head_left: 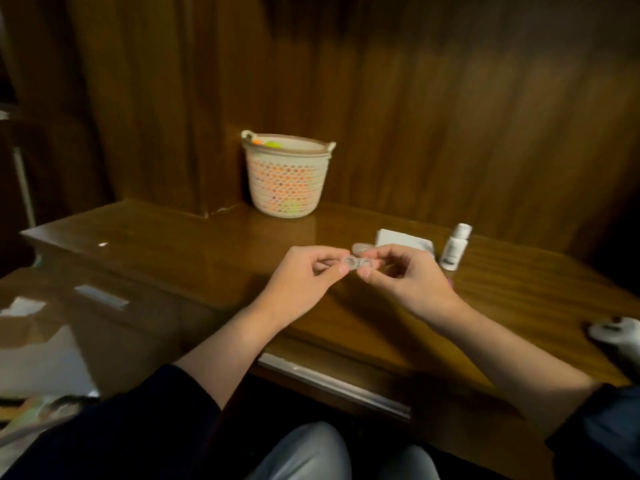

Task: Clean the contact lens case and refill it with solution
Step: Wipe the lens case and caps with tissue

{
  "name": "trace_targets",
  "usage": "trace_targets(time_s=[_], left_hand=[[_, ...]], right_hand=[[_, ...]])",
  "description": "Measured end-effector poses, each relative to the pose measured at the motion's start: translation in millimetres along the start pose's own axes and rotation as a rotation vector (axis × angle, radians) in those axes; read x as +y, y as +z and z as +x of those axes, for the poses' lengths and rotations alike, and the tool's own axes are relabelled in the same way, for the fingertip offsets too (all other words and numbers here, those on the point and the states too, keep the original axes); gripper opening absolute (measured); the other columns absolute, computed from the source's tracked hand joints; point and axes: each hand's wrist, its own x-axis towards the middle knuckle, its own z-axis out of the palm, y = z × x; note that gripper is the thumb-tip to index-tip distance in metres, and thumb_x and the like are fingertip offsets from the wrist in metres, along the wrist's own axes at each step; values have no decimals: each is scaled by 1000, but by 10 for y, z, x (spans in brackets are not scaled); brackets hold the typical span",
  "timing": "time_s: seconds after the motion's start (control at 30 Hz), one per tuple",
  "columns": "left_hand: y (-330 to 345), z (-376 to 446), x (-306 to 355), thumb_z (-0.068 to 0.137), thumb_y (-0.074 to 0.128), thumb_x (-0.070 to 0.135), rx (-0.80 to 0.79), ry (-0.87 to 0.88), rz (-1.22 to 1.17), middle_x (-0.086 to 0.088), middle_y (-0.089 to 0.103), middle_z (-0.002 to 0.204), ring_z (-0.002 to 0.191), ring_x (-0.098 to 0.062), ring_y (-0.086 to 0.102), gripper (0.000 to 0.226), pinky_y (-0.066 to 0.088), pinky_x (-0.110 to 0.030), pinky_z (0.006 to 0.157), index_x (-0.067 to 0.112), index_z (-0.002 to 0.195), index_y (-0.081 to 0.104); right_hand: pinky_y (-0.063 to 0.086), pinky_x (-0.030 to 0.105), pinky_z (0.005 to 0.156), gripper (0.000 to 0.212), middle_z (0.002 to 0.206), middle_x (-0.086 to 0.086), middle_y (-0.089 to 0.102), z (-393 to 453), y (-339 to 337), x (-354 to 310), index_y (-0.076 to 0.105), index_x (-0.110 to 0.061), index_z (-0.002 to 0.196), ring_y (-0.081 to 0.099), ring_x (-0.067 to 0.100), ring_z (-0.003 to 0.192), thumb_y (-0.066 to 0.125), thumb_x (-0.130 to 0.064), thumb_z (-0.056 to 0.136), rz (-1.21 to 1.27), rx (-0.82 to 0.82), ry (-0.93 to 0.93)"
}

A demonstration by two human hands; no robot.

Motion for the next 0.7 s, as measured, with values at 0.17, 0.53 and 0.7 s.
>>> trace_targets(time_s=[0.17,0.53,0.7], left_hand=[[529,322,-90,97,76,35,-130,3,172,26,78,103,98,9,71,23,56,-11,77,37,120,79],[947,716,-455,96,71,50,-318,51,508,27,62,103,104,-1,56,20,53,-36,94,45,114,77],[949,710,-525,94,73,49,-304,31,466,28,62,105,100,1,58,20,52,-23,83,47,113,77]], right_hand=[[58,32,82,19,99,-19,77,-91,-421,449,78,-38,106,70,2,95,86,-37,89,-161,8,38],[31,47,111,16,113,-27,70,-3,-459,1149,76,-44,100,45,13,141,71,-56,91,-473,-3,158],[31,52,118,14,116,-27,69,-8,-459,1113,77,-46,104,44,14,139,72,-51,92,-453,-14,203]])
